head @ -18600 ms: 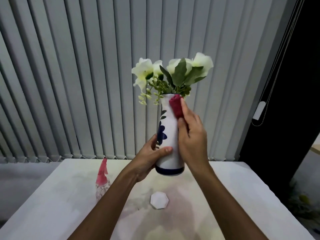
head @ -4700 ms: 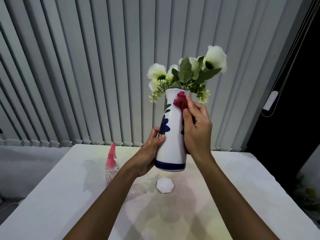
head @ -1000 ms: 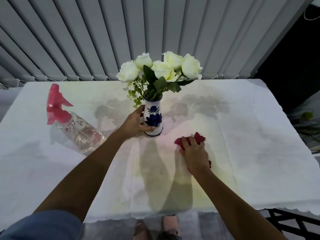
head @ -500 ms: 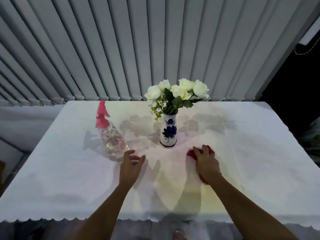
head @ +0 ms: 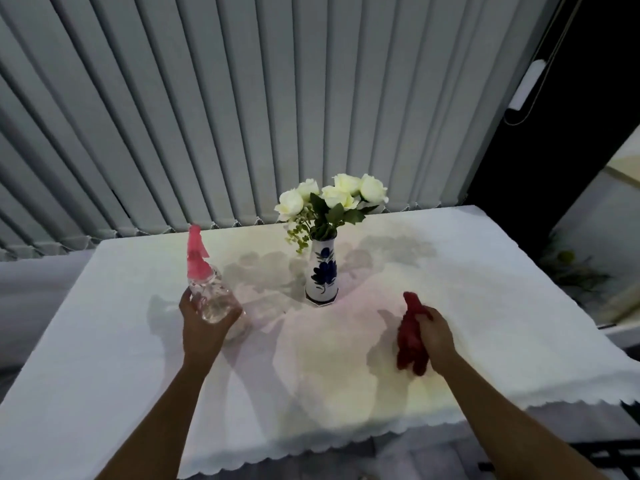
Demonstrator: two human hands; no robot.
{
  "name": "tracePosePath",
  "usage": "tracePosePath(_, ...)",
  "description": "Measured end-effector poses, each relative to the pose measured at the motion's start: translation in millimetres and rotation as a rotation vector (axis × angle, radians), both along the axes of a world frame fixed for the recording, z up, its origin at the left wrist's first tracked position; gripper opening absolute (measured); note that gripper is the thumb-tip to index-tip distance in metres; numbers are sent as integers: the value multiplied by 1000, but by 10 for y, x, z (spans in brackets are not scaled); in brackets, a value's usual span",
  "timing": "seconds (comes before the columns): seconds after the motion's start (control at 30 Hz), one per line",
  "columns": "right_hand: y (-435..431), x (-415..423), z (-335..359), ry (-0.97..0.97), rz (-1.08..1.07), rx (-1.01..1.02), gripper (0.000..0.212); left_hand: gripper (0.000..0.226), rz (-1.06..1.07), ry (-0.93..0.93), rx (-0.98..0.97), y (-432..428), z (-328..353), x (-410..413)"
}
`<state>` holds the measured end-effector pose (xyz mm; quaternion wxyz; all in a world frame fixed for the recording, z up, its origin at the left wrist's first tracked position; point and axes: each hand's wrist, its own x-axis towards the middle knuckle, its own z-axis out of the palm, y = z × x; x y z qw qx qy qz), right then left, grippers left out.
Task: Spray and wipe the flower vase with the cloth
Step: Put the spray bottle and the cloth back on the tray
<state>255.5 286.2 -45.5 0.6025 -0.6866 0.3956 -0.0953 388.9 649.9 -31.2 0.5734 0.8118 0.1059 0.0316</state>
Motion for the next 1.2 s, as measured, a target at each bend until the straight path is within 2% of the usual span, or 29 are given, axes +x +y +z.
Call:
tracePosePath(0.07, -70, -168, 52, -79, -84, 102, 20, 89, 12, -11, 47, -12, 33, 38)
tracePosePath(0.13, -105, -334, 131, -104, -92, 113, 19, 79, 21, 7, 110, -12, 104, 84)
tracePosePath(0.3, -273, -641, 170, -117, -173, 190, 23, 71, -111, 1, 328, -43, 128, -7)
tracePosePath(0.4, -440, -820, 166, -177, -246, 473, 34, 74, -242, 13, 360, -205, -115, -49)
tracePosePath(0.47, -566, -958, 213, -291, -268, 676, 42, 73, -337, 7, 338, -513, -19, -227)
tracePosePath(0.53, -709, -1104, 267, -406, -297, 794, 46, 63, -445, -34, 306, -924, 174, -484)
tracePosePath(0.63, -979, -1372, 273, -518, -277, 783, 50, 70, -627, -77, 295, -1670, 405, -924)
tracePosePath(0.73, -1345, -1869, 286, -466, -287, 697, 47, 74, -758, -96, 290, -2456, 456, -1384)
tracePosePath(0.83, -1781, -2555, 312, -419, -478, 636, 37, 67, -920, -85, 245, -3250, 458, -1849)
tracePosePath(0.97, -2391, -3564, 295, -337, -741, 490, 33, 47, -1072, -139, 139, -4243, 456, -2554)
tracePosePath(1.07, -2677, -4228, 302, -323, -922, 418, 28, 57, -1182, -119, 130, -4847, 380, -2991)
tracePosePath(1.2, -2897, -4872, 226, -391, -1097, 480, 29, 62, -1301, -114, 148, -5476, 243, -3498)
